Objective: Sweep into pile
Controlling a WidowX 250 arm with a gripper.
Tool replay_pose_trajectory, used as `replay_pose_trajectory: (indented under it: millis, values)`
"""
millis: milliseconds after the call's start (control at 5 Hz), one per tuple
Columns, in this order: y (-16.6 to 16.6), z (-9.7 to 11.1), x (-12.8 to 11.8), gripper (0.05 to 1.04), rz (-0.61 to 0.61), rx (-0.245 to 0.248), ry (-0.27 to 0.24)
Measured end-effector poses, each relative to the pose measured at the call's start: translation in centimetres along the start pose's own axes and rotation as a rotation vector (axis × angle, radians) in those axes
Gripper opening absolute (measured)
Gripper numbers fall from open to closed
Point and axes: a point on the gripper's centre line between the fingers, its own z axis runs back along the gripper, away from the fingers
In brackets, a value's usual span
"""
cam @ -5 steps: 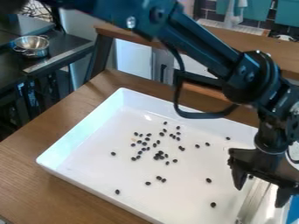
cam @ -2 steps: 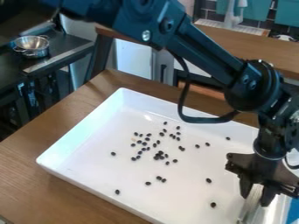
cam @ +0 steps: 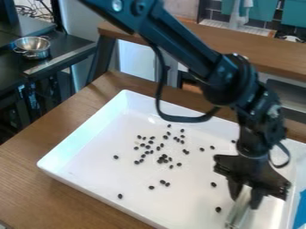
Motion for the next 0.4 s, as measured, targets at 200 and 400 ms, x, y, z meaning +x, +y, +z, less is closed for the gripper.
replay_pose_trajectory:
  millis: [200,400]
  values:
    - [2.7,0.3,-0.4,0.351,0.029,-0.003,0.015]
    - [5.3,0.6,-0.8,0.351,0.067,0.005,0.005]
